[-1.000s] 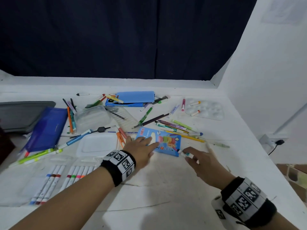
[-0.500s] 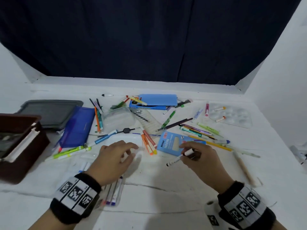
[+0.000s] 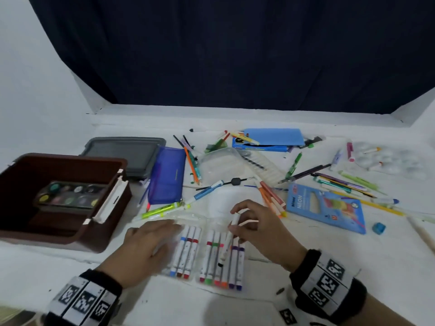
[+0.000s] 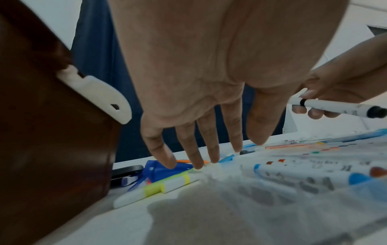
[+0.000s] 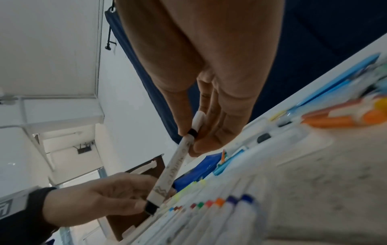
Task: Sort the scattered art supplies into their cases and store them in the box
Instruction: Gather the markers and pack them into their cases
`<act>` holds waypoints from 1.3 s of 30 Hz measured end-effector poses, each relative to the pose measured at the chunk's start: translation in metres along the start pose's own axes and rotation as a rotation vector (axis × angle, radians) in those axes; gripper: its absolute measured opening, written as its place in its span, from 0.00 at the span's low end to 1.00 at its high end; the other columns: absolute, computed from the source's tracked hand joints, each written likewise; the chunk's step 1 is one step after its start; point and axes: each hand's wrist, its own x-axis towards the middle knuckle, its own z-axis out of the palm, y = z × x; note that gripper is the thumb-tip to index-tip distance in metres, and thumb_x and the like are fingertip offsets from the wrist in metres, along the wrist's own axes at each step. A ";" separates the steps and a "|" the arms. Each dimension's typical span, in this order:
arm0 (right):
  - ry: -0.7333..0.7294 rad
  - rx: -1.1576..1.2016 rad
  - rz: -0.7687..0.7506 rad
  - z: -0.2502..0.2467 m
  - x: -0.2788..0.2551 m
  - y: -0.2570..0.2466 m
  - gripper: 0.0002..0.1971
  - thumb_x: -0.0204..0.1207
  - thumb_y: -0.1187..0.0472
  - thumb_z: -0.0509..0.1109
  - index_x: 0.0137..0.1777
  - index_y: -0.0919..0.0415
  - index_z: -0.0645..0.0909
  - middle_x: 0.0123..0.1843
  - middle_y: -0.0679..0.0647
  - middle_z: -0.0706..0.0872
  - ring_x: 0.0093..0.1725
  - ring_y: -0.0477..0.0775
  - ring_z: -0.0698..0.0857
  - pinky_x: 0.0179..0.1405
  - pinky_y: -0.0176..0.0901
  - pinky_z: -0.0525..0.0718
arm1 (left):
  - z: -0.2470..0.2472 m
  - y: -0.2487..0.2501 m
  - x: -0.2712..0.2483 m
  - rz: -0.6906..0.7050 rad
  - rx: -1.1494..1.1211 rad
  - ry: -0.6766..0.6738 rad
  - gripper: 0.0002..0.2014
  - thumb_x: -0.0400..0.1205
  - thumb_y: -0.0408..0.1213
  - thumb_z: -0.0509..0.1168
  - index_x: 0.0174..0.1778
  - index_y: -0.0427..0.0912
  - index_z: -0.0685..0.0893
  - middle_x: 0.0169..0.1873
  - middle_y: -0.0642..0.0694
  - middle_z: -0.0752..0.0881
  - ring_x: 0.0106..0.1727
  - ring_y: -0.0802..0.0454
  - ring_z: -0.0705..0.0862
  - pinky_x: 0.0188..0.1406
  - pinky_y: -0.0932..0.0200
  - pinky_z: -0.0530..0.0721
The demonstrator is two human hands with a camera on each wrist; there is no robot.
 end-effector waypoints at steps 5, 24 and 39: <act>-0.031 0.006 0.064 0.050 0.022 -0.012 0.11 0.75 0.69 0.77 0.55 0.63 0.82 0.50 0.65 0.83 0.35 0.58 0.91 0.35 0.39 0.87 | -0.004 -0.034 -0.004 0.007 0.058 -0.002 0.34 0.72 0.65 0.43 0.77 0.71 0.66 0.74 0.72 0.63 0.79 0.69 0.60 0.68 0.65 0.57; -0.285 -0.781 0.017 0.117 0.058 -0.014 0.41 0.64 0.42 0.83 0.75 0.56 0.74 0.62 0.55 0.73 0.60 0.55 0.77 0.61 0.49 0.79 | 0.002 -0.052 -0.007 0.037 0.033 -0.073 0.28 0.79 0.60 0.50 0.72 0.58 0.80 0.61 0.62 0.81 0.61 0.54 0.83 0.59 0.47 0.79; -0.286 -1.046 0.045 0.129 0.055 -0.018 0.37 0.69 0.33 0.75 0.67 0.57 0.71 0.61 0.56 0.72 0.56 0.65 0.82 0.49 0.55 0.81 | -0.001 -0.041 0.004 0.141 0.126 0.104 0.18 0.80 0.51 0.55 0.61 0.58 0.85 0.54 0.59 0.85 0.57 0.54 0.86 0.51 0.45 0.86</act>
